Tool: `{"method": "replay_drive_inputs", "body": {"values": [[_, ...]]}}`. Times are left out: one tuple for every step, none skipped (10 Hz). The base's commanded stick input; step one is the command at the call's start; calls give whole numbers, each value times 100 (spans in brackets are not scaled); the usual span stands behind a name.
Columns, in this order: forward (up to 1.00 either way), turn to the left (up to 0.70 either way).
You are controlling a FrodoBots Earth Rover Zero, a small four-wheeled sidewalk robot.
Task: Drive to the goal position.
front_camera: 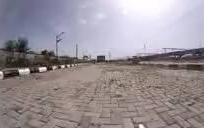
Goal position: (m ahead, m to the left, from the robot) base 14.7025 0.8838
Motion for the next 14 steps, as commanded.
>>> {"method": "replay_drive_inputs", "body": {"values": [[100, 0], [100, 0], [100, 0], [100, 0], [100, 0], [100, 0], [100, 0], [100, 0], [100, 0], [100, 0], [100, 0], [100, 0], [100, 0], [100, 0]]}}
